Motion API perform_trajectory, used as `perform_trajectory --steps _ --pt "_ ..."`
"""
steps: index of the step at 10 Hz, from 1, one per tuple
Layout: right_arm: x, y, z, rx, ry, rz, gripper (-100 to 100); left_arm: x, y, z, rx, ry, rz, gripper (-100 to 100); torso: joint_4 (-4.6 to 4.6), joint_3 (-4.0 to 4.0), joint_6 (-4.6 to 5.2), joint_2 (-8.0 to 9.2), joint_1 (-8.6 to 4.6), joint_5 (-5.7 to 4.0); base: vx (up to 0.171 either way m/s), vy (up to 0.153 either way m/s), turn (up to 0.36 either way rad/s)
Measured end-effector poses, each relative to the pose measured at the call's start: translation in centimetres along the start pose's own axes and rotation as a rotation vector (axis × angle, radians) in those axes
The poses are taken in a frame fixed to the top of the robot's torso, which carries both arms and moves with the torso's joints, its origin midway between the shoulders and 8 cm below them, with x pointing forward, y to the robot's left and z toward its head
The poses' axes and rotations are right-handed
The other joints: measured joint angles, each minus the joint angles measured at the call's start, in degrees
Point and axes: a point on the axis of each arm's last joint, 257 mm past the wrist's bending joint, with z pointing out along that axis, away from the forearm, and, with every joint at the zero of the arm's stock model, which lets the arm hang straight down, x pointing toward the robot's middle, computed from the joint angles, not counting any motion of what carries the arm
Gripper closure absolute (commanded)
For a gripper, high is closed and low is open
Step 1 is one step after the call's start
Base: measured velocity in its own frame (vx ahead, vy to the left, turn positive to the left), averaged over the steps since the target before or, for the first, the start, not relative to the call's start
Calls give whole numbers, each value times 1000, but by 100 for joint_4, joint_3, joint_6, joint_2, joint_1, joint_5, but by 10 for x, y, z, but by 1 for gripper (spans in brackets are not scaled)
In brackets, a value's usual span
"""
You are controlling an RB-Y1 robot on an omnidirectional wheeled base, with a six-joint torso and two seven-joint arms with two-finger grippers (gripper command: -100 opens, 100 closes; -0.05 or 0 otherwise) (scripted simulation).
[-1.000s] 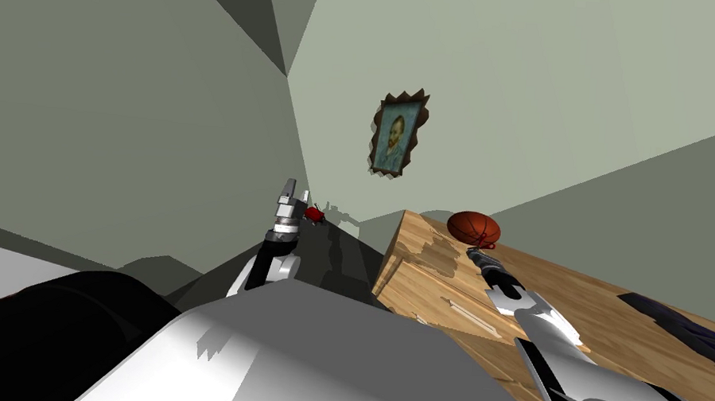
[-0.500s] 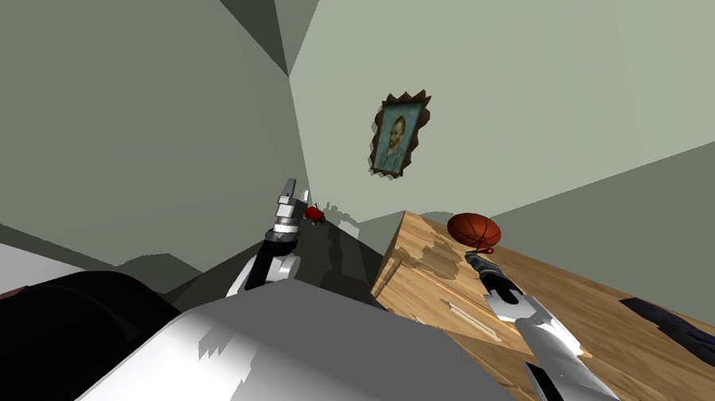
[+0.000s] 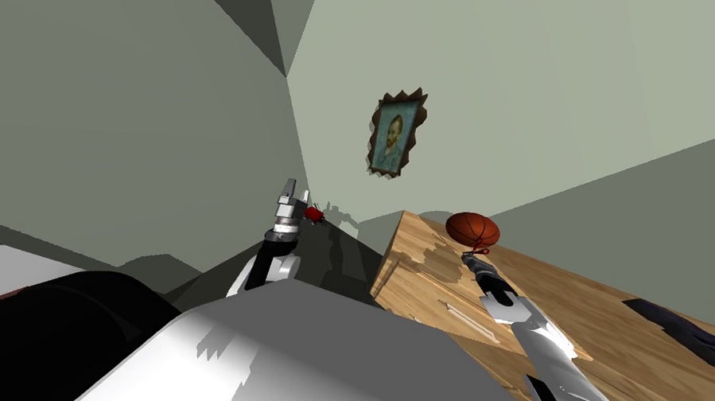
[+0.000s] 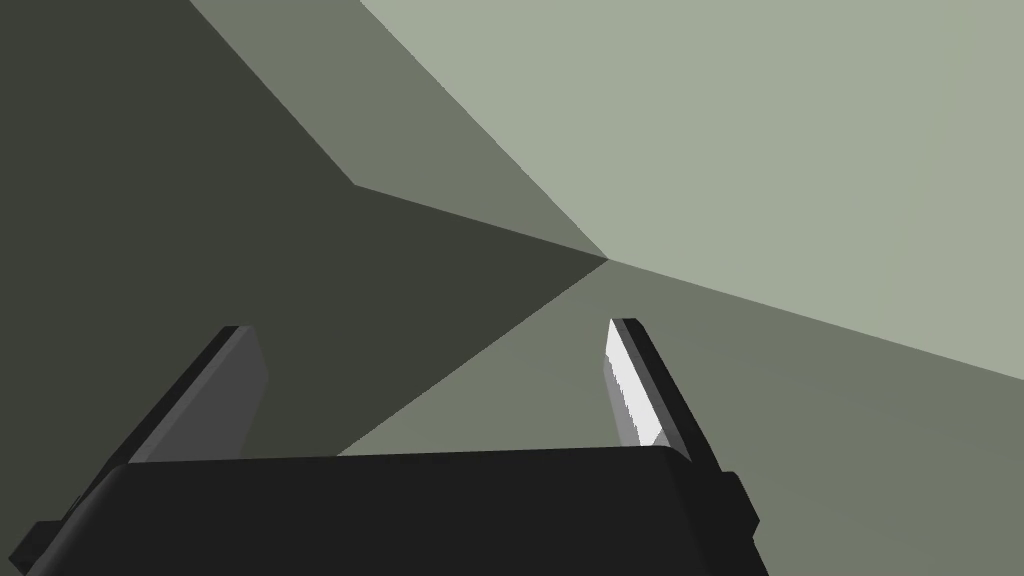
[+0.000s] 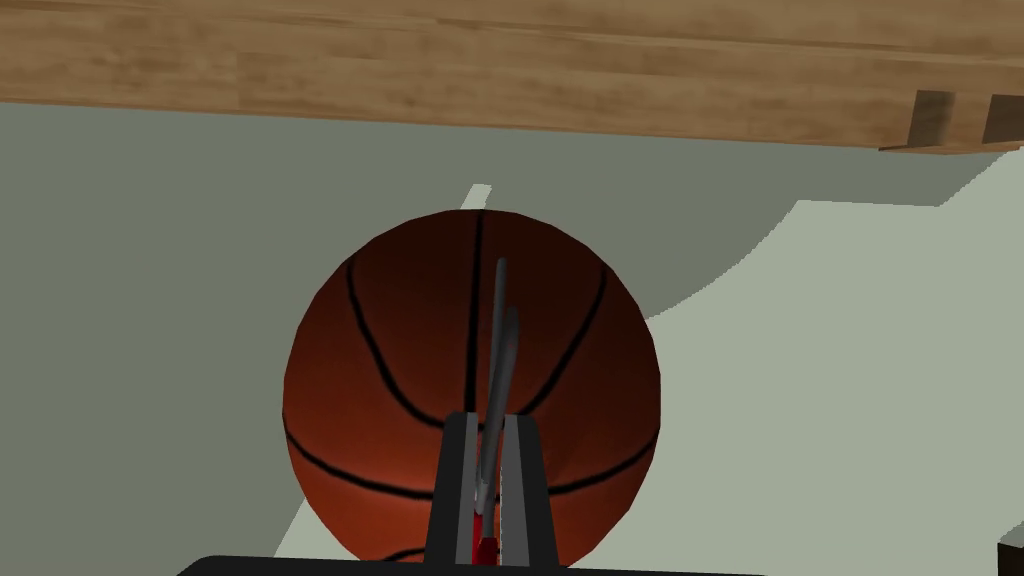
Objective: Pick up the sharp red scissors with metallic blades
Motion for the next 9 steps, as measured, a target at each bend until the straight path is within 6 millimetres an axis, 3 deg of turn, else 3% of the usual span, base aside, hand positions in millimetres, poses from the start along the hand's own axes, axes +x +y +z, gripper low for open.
perform_trajectory --steps 2,4,6,9 --pt "16 -8 -9 22 27 4 100 0 0 0 0 0 0 0 -10 -6 11 -4 -20 -11 13 -26 4" --pt "5 3 -9 5 8 3 100 0 0 0 0 0 0 0 -6 -3 6 0 -12 -7 6 -19 15" --pt "20 -2 -18 25 29 5 100 0 0 0 0 0 0 0 -16 -9 16 -3 -28 -16 14 -25 7" --pt "6 12 -20 -1 0 3 100 0 0 0 0 0 0 0 -13 -6 9 2 -12 -10 5 -13 13"
